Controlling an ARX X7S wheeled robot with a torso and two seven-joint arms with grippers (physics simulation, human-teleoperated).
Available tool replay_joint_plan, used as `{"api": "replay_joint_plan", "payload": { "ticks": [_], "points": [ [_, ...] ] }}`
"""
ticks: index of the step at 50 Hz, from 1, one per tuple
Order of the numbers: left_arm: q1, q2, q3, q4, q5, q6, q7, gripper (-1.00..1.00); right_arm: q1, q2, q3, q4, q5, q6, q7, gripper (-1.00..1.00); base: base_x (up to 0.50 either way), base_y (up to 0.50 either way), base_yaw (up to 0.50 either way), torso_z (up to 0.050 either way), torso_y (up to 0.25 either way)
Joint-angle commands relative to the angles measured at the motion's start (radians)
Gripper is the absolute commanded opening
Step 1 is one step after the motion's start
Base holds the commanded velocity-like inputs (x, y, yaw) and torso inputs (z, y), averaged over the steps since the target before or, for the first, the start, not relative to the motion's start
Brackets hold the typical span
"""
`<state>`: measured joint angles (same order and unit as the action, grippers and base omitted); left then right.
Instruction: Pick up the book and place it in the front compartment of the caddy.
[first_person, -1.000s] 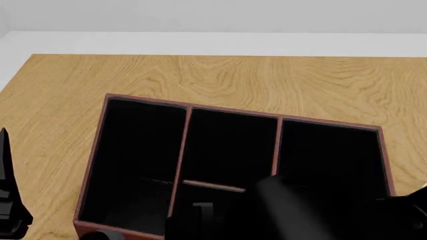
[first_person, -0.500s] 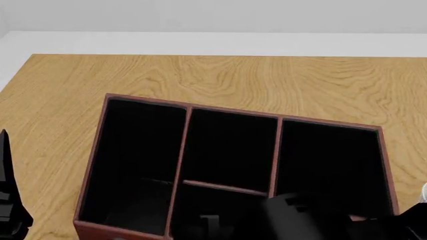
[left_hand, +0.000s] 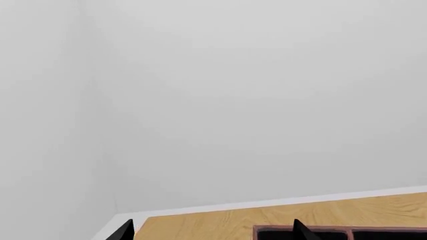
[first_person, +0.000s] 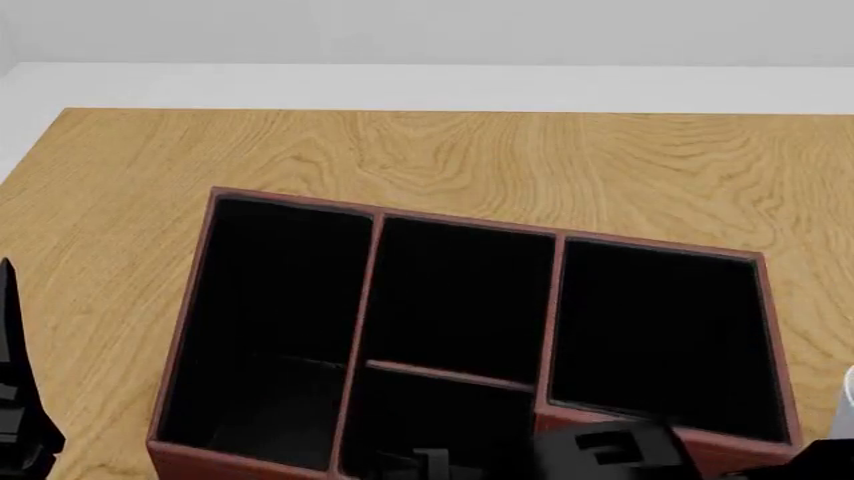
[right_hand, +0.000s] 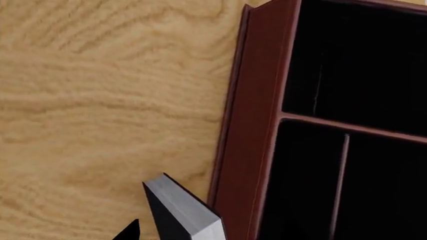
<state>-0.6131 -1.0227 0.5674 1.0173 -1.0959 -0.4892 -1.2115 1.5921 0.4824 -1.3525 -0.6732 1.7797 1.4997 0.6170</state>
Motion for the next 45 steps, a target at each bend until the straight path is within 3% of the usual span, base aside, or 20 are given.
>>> {"api": "replay_joint_plan", "payload": {
  "ticks": [1,45],
  "points": [
    [-0.010,-0.004,0.005,-0.001,-0.006,0.002,-0.003,1.00,-0.028,0.009,-0.024,-0.004,-0.091,-0.011,-0.064,1.00,0.00,0.00,0.00,0.000,0.000],
    [-0.024,0.002,0.035,-0.008,0.002,0.005,-0.007,1.00,-0.096,0.089,-0.159,0.017,-0.442,-0.112,-0.292,1.00,0.00,0.00,0.00,0.000,0.000]
  ]
}}
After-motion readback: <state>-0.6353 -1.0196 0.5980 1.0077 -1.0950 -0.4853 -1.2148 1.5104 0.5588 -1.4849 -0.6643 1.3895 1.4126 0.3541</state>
